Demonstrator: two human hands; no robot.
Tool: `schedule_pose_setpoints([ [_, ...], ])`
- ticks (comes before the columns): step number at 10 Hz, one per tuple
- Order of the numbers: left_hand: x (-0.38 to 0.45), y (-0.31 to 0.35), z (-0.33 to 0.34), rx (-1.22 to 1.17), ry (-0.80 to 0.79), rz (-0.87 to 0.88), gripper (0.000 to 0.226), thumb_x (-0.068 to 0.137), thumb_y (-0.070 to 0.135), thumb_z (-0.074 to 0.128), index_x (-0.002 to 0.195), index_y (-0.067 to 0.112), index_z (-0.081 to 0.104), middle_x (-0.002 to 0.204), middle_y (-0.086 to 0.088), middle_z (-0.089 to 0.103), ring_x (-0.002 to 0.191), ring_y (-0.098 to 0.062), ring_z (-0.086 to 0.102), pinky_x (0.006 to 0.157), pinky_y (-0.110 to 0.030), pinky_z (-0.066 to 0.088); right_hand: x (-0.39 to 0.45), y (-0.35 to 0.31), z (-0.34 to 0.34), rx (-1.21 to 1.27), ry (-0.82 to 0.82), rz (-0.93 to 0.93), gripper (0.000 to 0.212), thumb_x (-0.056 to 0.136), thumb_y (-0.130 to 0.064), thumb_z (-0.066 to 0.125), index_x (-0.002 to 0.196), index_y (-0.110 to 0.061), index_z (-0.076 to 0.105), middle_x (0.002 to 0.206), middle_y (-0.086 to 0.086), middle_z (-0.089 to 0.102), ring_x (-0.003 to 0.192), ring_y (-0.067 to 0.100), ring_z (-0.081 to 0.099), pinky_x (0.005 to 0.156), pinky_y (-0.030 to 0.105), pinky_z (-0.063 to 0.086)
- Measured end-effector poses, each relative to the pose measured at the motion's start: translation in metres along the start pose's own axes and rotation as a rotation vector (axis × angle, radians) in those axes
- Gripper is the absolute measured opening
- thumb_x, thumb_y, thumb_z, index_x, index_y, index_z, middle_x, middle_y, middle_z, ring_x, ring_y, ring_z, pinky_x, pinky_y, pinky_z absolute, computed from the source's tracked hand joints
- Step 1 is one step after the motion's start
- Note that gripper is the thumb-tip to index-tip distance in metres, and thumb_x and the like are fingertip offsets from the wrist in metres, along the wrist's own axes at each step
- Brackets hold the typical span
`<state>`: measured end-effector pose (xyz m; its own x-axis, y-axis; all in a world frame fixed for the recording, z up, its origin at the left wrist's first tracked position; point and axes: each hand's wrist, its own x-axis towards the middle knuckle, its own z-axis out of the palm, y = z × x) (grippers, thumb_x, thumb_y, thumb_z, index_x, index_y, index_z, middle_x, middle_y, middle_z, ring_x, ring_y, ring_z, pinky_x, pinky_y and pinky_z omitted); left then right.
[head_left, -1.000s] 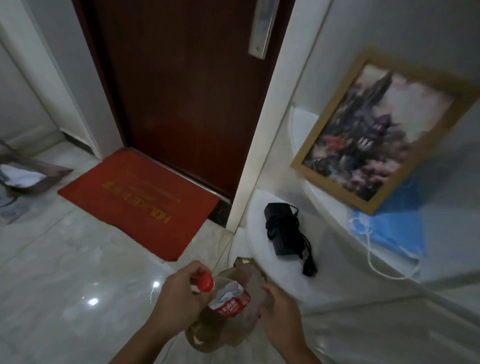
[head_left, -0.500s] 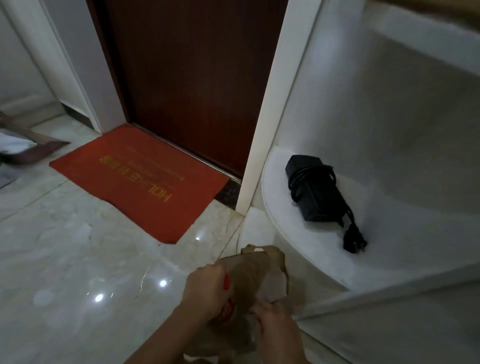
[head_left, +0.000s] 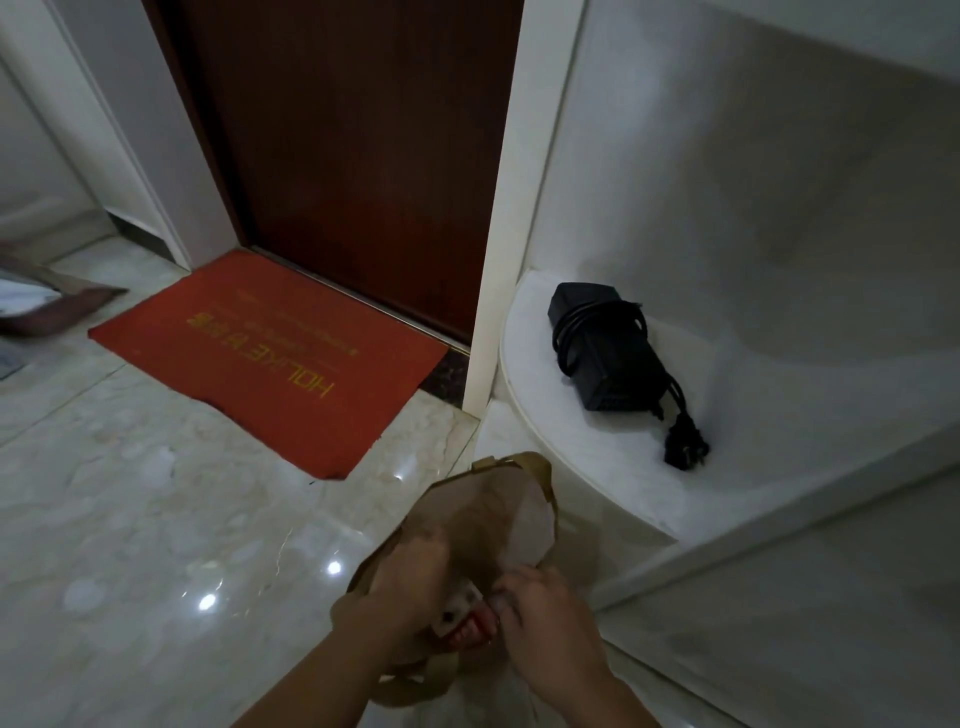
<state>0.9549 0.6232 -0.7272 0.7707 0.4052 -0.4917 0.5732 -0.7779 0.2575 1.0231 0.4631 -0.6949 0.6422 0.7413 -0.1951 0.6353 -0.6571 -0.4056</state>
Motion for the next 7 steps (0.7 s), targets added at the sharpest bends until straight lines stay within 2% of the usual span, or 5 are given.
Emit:
schedule_pose_setpoints([
  [1,-0.003,-0.001,-0.004,-0.031,0.029,0.021,0.020,0.098,0.024,0.052,0.116,0.017,0.056,0.120,-0.005,0.062,0.108,-0.021,0.059,0.091,-0.030,0.046,0.001,-0.002,-0.001,-0.018,-0.001,0.002,0.023,0.094,-0.032,0.048,0.103,-0.027,0.069,0.109,-0.012,0.068,0.105,0.013,0.056,0.085,0.031,0.052],
  [2,-0.007,0.001,-0.013,-0.003,0.074,0.068,0.014,0.097,0.022,0.053,0.108,0.016,0.059,0.112,-0.006,0.066,0.099,-0.021,0.063,0.084,-0.031,0.049,0.003,-0.007,-0.001,-0.078,0.019,0.014,0.021,0.093,-0.027,0.050,0.099,-0.025,0.070,0.106,-0.007,0.071,0.104,0.018,0.054,0.088,0.033,0.049],
  [4,-0.034,0.009,-0.035,-0.031,-0.005,0.065,0.026,0.097,0.030,0.054,0.118,0.015,0.057,0.119,-0.007,0.063,0.110,-0.023,0.059,0.097,-0.034,0.046,-0.004,-0.030,-0.023,-0.087,-0.072,0.126,0.019,0.093,-0.027,0.051,0.095,-0.019,0.069,0.106,0.007,0.071,0.106,0.028,0.060,0.086,0.035,0.051],
  [6,-0.080,0.010,-0.090,-0.043,-0.003,0.051,0.019,0.091,0.029,0.062,0.107,0.019,0.059,0.108,-0.003,0.067,0.100,-0.019,0.063,0.089,-0.030,0.048,-0.010,-0.062,-0.072,-0.046,-0.218,0.166,0.019,0.090,-0.027,0.058,0.099,-0.020,0.074,0.104,0.006,0.075,0.097,0.023,0.069,0.085,0.033,0.058],
  [7,-0.101,0.013,-0.127,-0.070,0.008,0.065,0.022,0.089,0.031,0.065,0.106,0.019,0.062,0.103,-0.002,0.069,0.093,-0.018,0.066,0.083,-0.028,0.052,-0.010,-0.082,-0.104,0.004,-0.215,0.216,0.019,0.093,-0.022,0.054,0.096,-0.020,0.073,0.098,0.004,0.075,0.089,0.020,0.070,0.076,0.030,0.058],
])
